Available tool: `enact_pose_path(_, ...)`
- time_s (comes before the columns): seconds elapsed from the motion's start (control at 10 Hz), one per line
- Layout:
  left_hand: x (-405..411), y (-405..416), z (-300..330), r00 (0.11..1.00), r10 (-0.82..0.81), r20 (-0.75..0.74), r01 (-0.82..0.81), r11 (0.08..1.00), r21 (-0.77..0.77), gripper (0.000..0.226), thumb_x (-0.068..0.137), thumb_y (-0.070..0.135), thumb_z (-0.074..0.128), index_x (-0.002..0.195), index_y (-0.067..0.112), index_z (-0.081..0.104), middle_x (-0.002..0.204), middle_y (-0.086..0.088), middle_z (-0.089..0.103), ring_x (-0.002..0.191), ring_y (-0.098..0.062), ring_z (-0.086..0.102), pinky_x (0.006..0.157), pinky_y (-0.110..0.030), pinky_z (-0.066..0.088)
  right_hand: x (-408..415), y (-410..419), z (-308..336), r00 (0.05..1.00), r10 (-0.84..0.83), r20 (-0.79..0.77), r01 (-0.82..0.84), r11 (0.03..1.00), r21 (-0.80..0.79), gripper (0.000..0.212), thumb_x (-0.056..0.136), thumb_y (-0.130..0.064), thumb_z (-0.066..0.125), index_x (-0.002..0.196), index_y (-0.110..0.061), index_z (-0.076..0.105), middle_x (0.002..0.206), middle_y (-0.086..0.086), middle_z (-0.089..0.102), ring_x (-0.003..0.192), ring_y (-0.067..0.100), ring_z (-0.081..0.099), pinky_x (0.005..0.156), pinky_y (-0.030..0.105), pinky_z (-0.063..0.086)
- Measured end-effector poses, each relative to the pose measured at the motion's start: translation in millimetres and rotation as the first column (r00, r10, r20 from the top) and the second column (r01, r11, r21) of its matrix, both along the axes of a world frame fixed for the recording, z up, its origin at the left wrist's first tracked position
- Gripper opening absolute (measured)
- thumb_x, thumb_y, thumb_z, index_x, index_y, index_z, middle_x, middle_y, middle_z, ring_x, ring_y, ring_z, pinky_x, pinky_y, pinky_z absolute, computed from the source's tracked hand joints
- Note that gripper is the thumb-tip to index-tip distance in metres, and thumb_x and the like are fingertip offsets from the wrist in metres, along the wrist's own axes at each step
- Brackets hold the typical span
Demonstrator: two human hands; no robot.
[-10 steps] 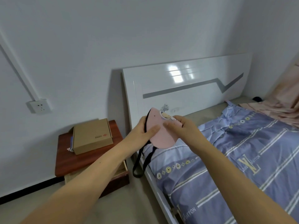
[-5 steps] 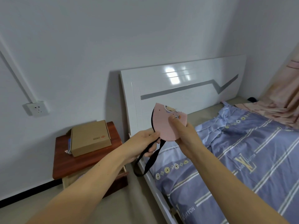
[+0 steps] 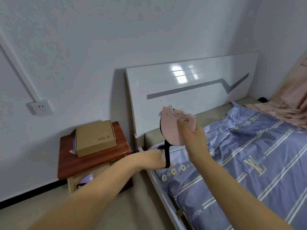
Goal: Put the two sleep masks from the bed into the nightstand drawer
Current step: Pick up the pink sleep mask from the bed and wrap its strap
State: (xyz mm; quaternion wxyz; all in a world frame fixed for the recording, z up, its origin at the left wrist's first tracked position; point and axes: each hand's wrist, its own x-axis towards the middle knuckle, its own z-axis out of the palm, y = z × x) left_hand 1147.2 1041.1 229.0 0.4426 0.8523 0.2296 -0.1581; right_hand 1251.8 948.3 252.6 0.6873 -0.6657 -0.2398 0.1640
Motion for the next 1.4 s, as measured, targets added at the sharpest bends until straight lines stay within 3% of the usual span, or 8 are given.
enact_pose_path(0.1, 7, 5, 5, 0.907, 0.188, 0.378, -0.341, 0.854, 0.394, 0.086, 0.088, 0.016, 0.056, 0.148, 0.012, -0.005, 0.150, -0.021, 0.032, 0.100, -0.024, 0.060, 0.082, -0.031, 0.048, 6, 10, -5, 0.973, -0.085, -0.214, 0.087, 0.996, 0.001, 0.012, 0.091, -0.023, 0.050, 0.101, -0.023, 0.057, 0.084, -0.003, 0.060, 0.074, 0.015, 0.060, 0.046, 0.023, 0.049)
enact_pose_path(0.3, -10, 14, 17, 0.694, -0.366, 0.620, -0.197, 0.731, 0.653, 0.060, 0.086, 0.011, 0.060, 0.139, 0.026, 0.037, 0.154, -0.001, 0.024, 0.142, -0.019, 0.024, 0.114, -0.028, 0.022, 27, -6, -6, 0.532, 0.460, -0.711, -0.600, 0.797, 0.066, 0.012, 0.094, -0.009, 0.049, 0.087, -0.003, 0.058, 0.055, 0.004, 0.054, 0.033, 0.004, 0.042, 0.025, 0.012, 0.033)
enact_pose_path(0.5, -26, 11, 25, 0.597, -0.353, 0.720, -0.061, 0.875, 0.480, 0.050, 0.088, 0.010, 0.055, 0.134, 0.024, 0.044, 0.151, 0.009, 0.022, 0.137, -0.009, 0.033, 0.114, -0.015, 0.025, 44, -7, 0, 0.618, 0.591, -0.518, -0.714, 0.698, -0.057, 0.022, 0.089, -0.014, 0.059, 0.111, -0.011, 0.063, 0.090, 0.008, 0.073, 0.075, 0.017, 0.069, 0.063, 0.027, 0.059)
enact_pose_path(0.7, 29, 4, 12, 0.898, -0.363, 0.249, 0.037, 0.626, 0.779, 0.051, 0.095, 0.016, 0.047, 0.143, 0.017, 0.032, 0.157, -0.005, 0.024, 0.144, -0.017, 0.017, 0.119, -0.035, 0.008, 32, -1, 13, 0.583, 0.697, -0.417, -0.800, 0.582, -0.145, 0.028, 0.095, -0.002, 0.044, 0.087, -0.013, 0.069, 0.071, -0.004, 0.073, 0.066, 0.007, 0.069, 0.055, 0.014, 0.053)
enact_pose_path(0.9, -26, 3, 26, 0.490, -0.644, 0.588, -0.077, 0.640, 0.765, 0.032, 0.085, 0.010, 0.059, 0.117, 0.010, 0.065, 0.136, -0.016, 0.051, 0.133, -0.025, 0.040, 0.113, -0.037, 0.035, 22, -14, 4, 0.800, 0.585, 0.133, -0.471, 0.750, -0.465, 0.051, 0.085, 0.003, 0.057, 0.117, -0.037, 0.062, 0.104, -0.014, 0.071, 0.080, -0.020, 0.056, 0.071, 0.006, 0.043)
enact_pose_path(1.0, -35, 12, 26, 0.595, -0.493, 0.635, -0.142, 0.713, 0.687, 0.036, 0.087, 0.013, 0.052, 0.120, 0.006, 0.062, 0.130, -0.016, 0.058, 0.127, -0.021, 0.047, 0.111, -0.027, 0.037, 36, 13, 3, 0.815, 0.577, 0.051, -0.553, 0.801, -0.229, 0.031, 0.095, -0.014, 0.048, 0.068, -0.017, 0.063, 0.059, -0.006, 0.061, 0.053, 0.005, 0.053, 0.057, 0.021, 0.041)
enact_pose_path(1.2, -45, 33, 21, 0.654, -0.407, 0.637, -0.241, 0.686, 0.686, 0.039, 0.082, 0.004, 0.064, 0.120, 0.012, 0.062, 0.131, -0.017, 0.057, 0.131, -0.026, 0.039, 0.114, -0.046, 0.027, 39, 1, -16, 0.743, 0.660, -0.113, -0.668, 0.720, -0.186, 0.028, 0.096, -0.022, 0.047, 0.082, -0.013, 0.069, 0.076, -0.003, 0.073, 0.071, 0.010, 0.068, 0.059, 0.020, 0.055)
enact_pose_path(1.4, -46, 26, 8, 0.673, -0.347, 0.653, -0.140, 0.807, 0.574, 0.035, 0.076, 0.004, 0.074, 0.101, 0.029, 0.074, 0.143, 0.013, 0.029, 0.142, 0.003, 0.006, 0.116, -0.012, 0.001, 35, 14, -12, 0.494, 0.810, -0.317, -0.869, 0.470, -0.155, 0.029, 0.087, -0.040, 0.056, 0.104, -0.021, 0.069, 0.095, 0.003, 0.072, 0.090, 0.017, 0.067, 0.075, 0.026, 0.055)
